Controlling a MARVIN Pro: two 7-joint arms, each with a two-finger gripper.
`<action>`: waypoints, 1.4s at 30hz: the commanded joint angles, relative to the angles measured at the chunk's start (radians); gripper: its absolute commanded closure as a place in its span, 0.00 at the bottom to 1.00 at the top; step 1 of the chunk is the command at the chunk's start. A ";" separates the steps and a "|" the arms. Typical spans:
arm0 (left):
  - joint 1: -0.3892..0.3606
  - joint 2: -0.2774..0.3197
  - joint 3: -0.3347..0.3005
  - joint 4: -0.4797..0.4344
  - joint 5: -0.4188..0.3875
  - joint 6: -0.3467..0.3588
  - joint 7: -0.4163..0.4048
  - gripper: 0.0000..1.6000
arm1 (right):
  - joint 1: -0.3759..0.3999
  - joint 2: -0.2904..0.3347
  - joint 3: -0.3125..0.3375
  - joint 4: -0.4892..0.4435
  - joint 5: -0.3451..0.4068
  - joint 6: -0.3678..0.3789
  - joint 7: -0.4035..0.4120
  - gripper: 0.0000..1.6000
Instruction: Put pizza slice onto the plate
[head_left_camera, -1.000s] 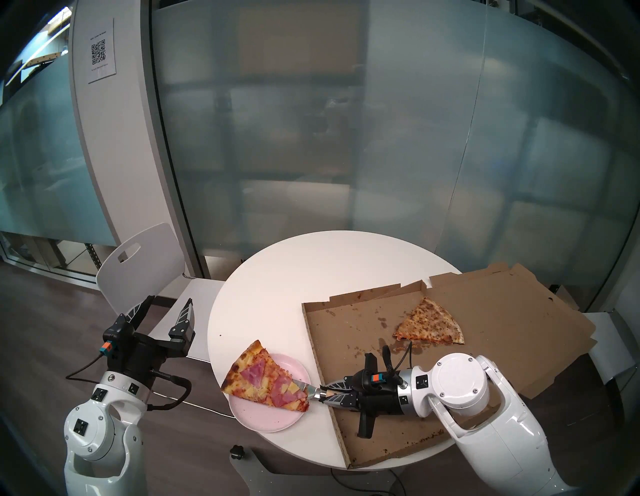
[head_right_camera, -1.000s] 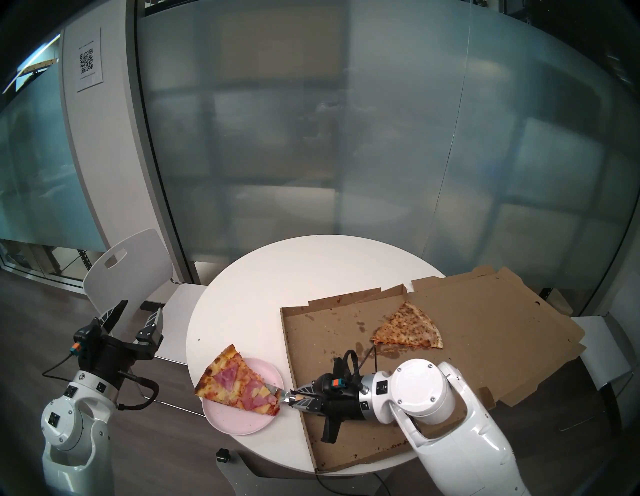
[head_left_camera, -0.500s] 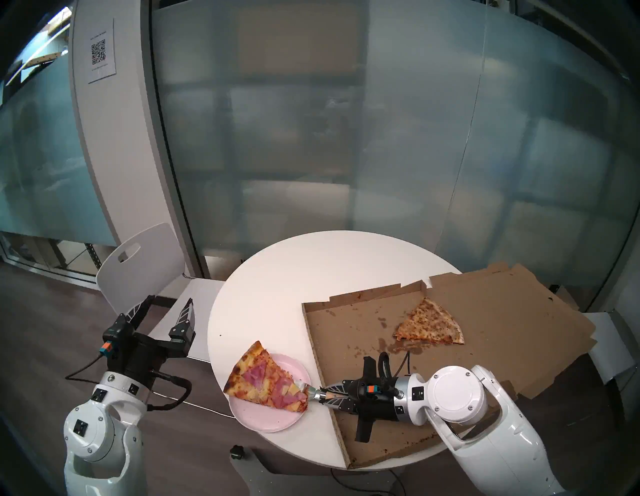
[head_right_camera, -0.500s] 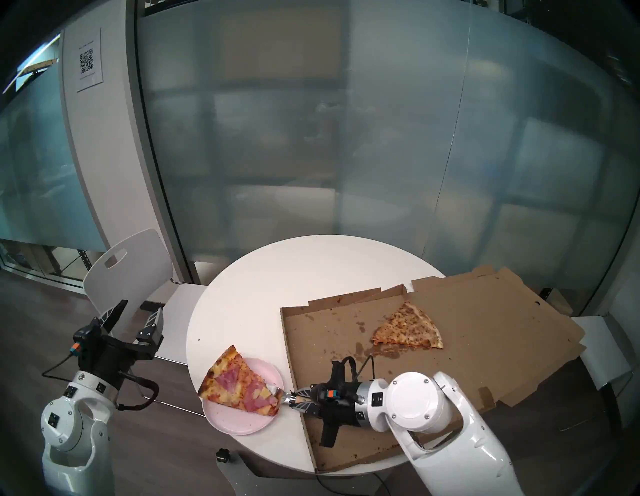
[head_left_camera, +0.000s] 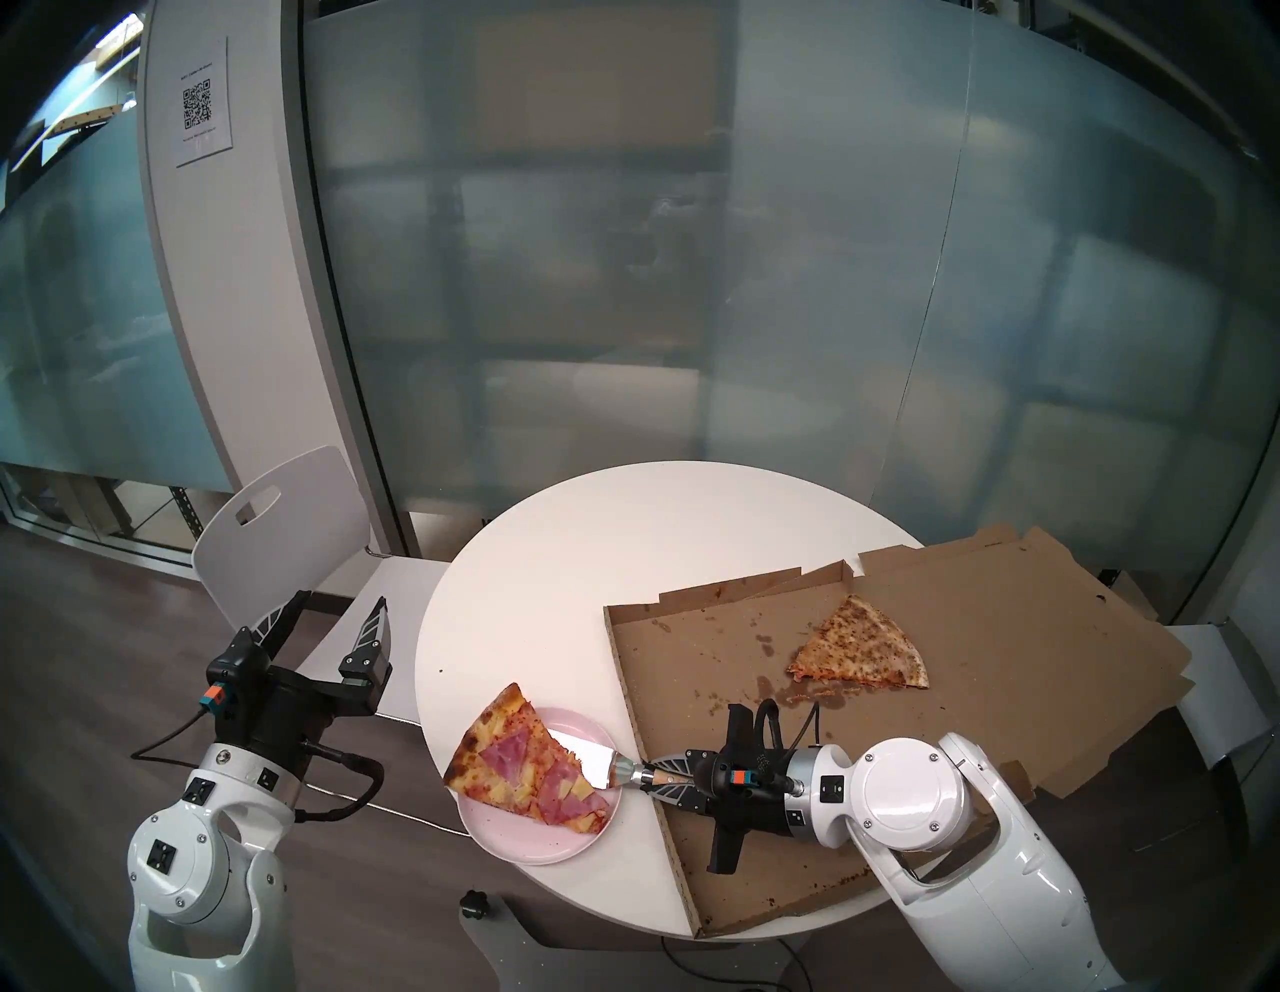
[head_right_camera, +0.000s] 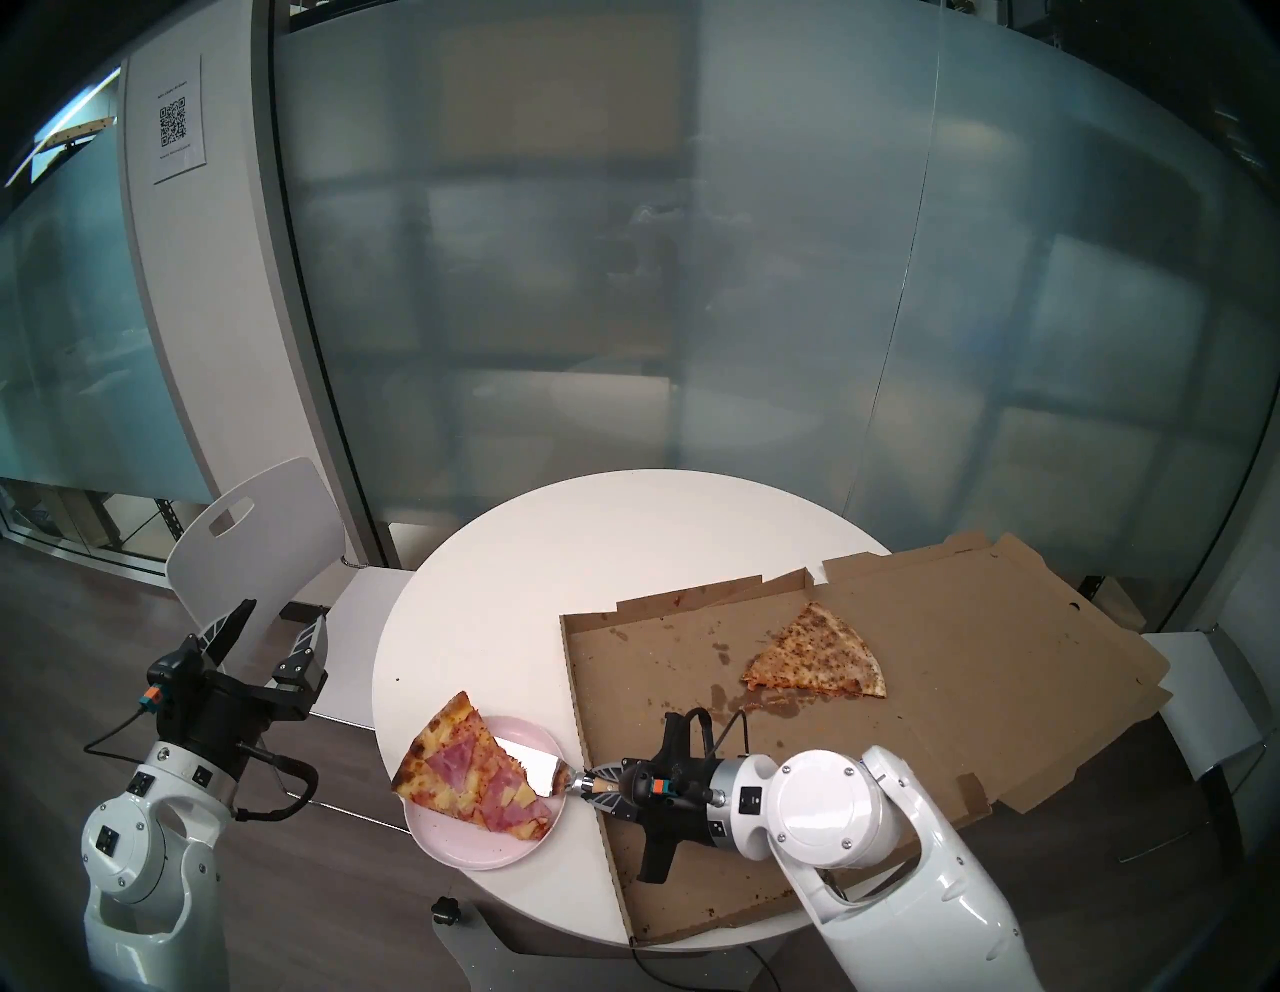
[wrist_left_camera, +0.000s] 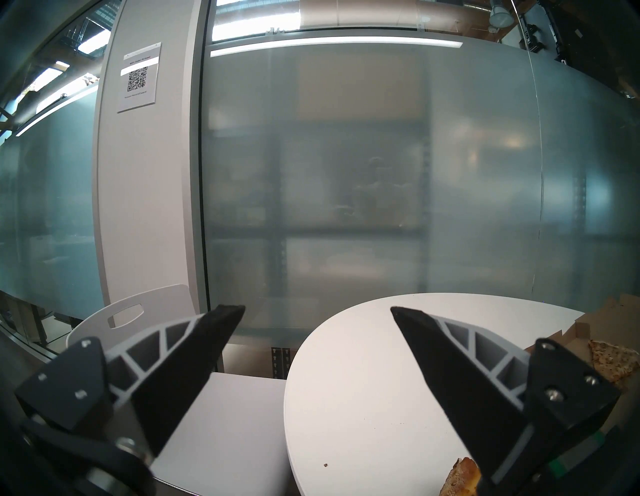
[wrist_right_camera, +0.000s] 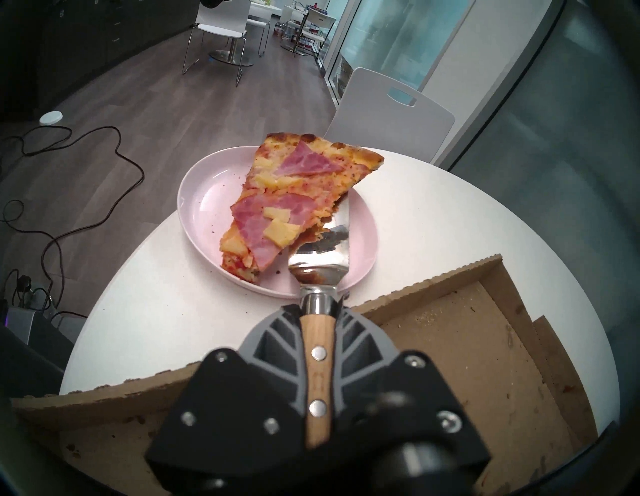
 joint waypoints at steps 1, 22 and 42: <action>-0.004 -0.001 -0.002 -0.019 -0.003 -0.010 -0.002 0.00 | 0.007 -0.011 0.002 -0.033 0.004 -0.011 -0.014 1.00; 0.011 -0.014 -0.007 -0.030 -0.001 -0.019 -0.019 0.00 | 0.014 -0.011 0.020 -0.062 -0.015 0.001 -0.040 1.00; 0.029 -0.026 -0.011 -0.046 -0.001 -0.025 -0.034 0.00 | 0.003 -0.036 0.050 -0.073 -0.037 -0.011 -0.113 1.00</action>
